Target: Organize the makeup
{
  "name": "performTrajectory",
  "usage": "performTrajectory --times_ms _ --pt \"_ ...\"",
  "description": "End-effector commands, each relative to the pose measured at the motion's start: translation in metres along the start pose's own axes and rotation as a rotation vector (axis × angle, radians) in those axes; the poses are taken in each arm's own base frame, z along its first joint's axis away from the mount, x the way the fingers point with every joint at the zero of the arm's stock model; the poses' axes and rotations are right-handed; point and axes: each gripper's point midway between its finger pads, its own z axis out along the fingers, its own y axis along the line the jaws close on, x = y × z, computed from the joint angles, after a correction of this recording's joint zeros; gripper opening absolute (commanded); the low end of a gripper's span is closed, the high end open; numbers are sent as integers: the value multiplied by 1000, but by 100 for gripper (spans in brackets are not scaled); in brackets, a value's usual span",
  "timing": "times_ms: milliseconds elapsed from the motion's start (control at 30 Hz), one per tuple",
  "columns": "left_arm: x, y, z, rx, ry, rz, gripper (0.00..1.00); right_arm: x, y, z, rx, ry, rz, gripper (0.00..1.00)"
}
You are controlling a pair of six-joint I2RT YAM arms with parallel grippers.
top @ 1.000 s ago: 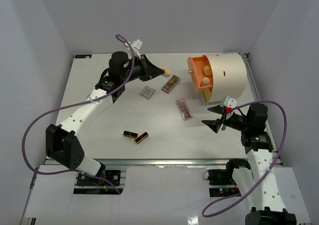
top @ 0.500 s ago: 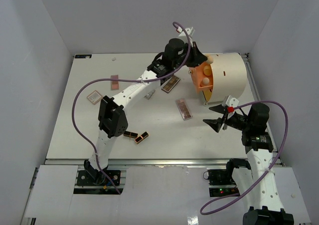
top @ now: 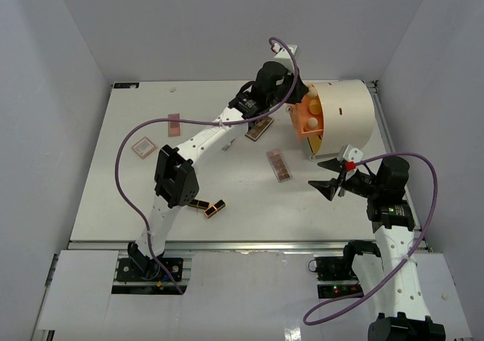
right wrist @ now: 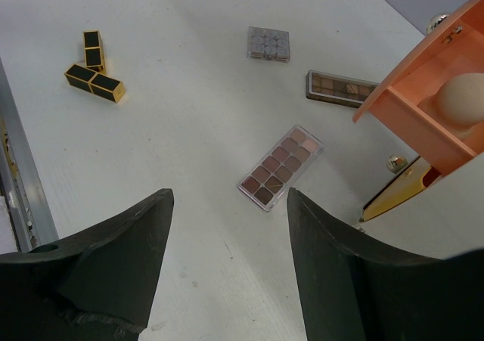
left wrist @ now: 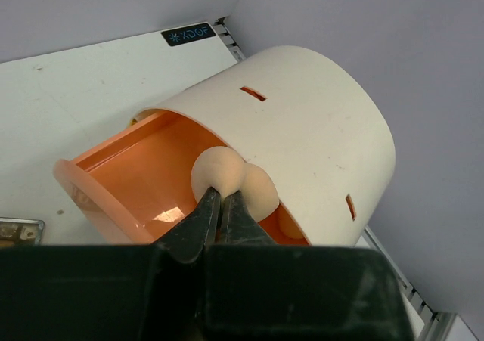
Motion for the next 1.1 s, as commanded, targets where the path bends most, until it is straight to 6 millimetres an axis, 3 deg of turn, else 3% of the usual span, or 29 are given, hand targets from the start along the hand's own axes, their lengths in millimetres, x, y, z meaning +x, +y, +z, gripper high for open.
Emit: performTrajectory --times_ms 0,300,533,867,967,1067 --pt "-35 -8 -17 -28 -73 52 10 -11 -5 0 2 -23 -40 68" --pt "-29 -12 -18 -28 -50 62 29 -9 -6 0 10 -17 -36 69" --pt "-49 -26 -26 -16 -96 58 48 -8 -7 -1 15 -15 -37 69" --pt "-66 -32 -42 -11 -121 54 50 -7 -10 -2 25 -13 -34 69" --pt "-73 -36 -53 0 -127 75 51 -6 -10 -2 30 -11 -34 69" --pt "-93 -46 -82 25 -155 111 58 -4 -12 -2 32 -7 -36 69"
